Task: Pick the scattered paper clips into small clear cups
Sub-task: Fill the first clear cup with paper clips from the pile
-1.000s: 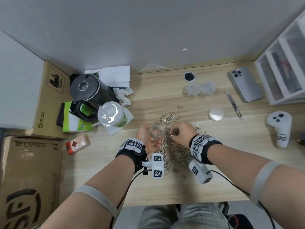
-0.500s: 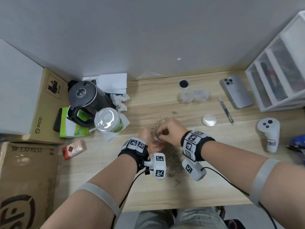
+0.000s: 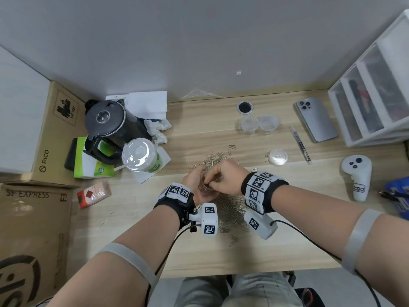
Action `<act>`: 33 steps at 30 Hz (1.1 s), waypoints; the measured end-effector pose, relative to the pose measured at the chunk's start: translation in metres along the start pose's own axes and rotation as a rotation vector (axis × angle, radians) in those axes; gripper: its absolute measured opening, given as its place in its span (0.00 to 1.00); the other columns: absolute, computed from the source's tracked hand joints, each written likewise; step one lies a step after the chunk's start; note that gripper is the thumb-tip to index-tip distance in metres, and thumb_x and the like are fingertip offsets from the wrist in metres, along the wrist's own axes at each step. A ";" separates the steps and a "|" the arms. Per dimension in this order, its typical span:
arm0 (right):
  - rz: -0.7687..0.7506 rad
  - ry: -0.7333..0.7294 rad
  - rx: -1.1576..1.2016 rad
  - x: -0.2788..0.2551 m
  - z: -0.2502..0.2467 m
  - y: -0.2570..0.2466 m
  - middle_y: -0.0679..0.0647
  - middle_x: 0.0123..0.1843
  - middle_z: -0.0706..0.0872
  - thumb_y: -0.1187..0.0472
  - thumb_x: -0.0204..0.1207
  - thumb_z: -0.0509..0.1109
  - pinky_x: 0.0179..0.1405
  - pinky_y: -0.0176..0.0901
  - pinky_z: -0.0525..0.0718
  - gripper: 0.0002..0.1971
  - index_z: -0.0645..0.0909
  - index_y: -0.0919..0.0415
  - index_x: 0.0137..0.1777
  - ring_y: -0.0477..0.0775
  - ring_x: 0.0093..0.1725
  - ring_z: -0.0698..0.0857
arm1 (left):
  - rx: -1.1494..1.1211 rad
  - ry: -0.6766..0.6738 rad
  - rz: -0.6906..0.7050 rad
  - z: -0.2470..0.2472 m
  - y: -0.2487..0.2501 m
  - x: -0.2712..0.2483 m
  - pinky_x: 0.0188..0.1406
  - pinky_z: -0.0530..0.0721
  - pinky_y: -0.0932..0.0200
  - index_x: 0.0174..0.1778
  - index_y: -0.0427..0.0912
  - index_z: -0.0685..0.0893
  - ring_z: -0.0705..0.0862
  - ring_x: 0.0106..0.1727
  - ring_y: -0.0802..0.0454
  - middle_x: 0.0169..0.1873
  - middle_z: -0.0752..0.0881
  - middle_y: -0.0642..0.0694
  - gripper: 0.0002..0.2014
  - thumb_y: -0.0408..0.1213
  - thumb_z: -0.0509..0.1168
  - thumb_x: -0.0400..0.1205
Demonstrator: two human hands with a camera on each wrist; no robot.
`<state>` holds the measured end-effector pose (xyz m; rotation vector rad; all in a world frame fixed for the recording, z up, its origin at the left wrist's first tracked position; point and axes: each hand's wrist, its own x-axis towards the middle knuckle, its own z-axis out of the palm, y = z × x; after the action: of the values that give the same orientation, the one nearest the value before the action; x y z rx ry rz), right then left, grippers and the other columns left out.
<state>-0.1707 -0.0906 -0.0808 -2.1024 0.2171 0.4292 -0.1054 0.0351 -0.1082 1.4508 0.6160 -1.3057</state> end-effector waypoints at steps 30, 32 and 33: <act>0.215 -0.074 -0.664 0.003 0.032 0.037 0.54 0.74 0.60 0.25 0.39 0.79 0.60 0.60 0.84 0.66 0.53 0.41 0.80 0.59 0.71 0.66 | 0.077 0.107 -0.024 -0.065 -0.012 0.013 0.48 0.89 0.47 0.70 0.43 0.79 0.91 0.38 0.38 0.43 0.92 0.35 0.49 0.73 0.70 0.57; 0.215 -0.121 -0.677 0.005 0.037 0.038 0.55 0.77 0.58 0.28 0.38 0.82 0.66 0.63 0.80 0.69 0.51 0.41 0.81 0.62 0.74 0.63 | 0.110 0.108 -0.042 -0.067 -0.013 0.016 0.56 0.89 0.45 0.67 0.42 0.81 0.91 0.39 0.37 0.42 0.92 0.36 0.48 0.74 0.67 0.58; 0.199 -0.126 -0.661 0.005 0.041 0.038 0.55 0.77 0.58 0.30 0.40 0.83 0.67 0.64 0.79 0.67 0.52 0.41 0.80 0.63 0.74 0.62 | 0.119 0.111 -0.049 -0.066 -0.013 0.016 0.52 0.90 0.47 0.64 0.41 0.82 0.91 0.38 0.38 0.41 0.92 0.36 0.43 0.74 0.64 0.66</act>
<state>-0.1874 -0.0765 -0.1329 -2.6951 0.2328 0.8388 -0.0870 0.0954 -0.1364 1.6232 0.6595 -1.3248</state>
